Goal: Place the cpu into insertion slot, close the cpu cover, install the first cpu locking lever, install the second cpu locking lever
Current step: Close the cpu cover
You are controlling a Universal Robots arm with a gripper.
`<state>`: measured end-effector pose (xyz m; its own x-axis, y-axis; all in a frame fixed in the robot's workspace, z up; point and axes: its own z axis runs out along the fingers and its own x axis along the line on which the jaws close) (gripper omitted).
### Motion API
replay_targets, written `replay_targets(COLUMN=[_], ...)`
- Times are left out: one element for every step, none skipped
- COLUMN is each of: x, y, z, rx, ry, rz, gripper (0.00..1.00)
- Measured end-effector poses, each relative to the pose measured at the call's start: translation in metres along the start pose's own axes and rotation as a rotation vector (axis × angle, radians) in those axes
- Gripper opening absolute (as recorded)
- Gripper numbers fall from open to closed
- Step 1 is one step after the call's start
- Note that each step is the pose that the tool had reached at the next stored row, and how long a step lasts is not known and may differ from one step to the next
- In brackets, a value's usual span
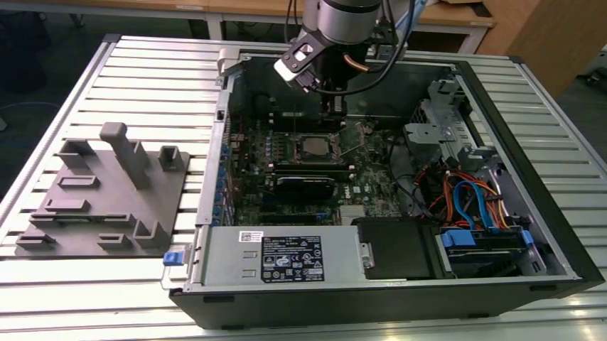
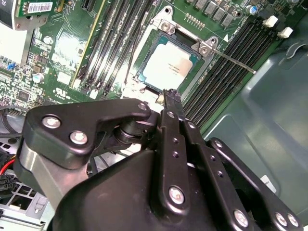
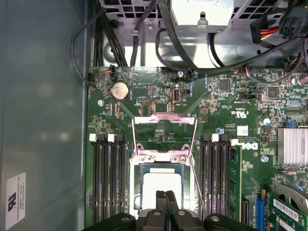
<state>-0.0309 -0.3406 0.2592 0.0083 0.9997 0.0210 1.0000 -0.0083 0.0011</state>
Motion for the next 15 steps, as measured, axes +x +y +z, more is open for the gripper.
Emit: replay_targets(x=[0.0, 0.0, 0.0, 0.0, 0.0, 0.0, 0.0, 0.0, 0.0, 0.0, 0.0, 0.0, 0.0, 0.0, 0.0], y=[0.0002, 0.0005, 0.0007, 0.001, 0.0013, 0.0016, 0.0019, 0.0021, 0.0023, 0.0025, 0.0027, 0.0029, 0.0032, 0.0034, 0.0036], z=[0.0, 0.0, 0.0, 0.0, 0.0, 0.0, 0.0, 0.0, 0.0, 0.0, 0.0, 0.0, 0.0, 0.0, 0.0], rx=[0.0, 0.0, 0.0, 0.0, 0.0, 0.0, 0.0, 0.0, 0.0, 0.0, 0.0, 0.0, 0.0, 0.0, 0.0], ry=[0.0, 0.0, 0.0, 0.0, 0.0, 0.0, 0.0, 0.0, 0.0, 0.0, 0.0, 0.0, 0.0, 0.0, -0.0001], rz=[0.0, 0.0, 0.0, 0.0, 0.0, 0.0, 0.0, 0.0, 0.0, 0.0, 0.0, 0.0, 0.0, 0.0, 0.0], gripper=[0.11, 0.11, 0.11, 0.11, 0.11, 0.11, 0.11, 0.11, 0.11, 0.11, 0.11, 0.11, 0.11, 0.11, 0.11])
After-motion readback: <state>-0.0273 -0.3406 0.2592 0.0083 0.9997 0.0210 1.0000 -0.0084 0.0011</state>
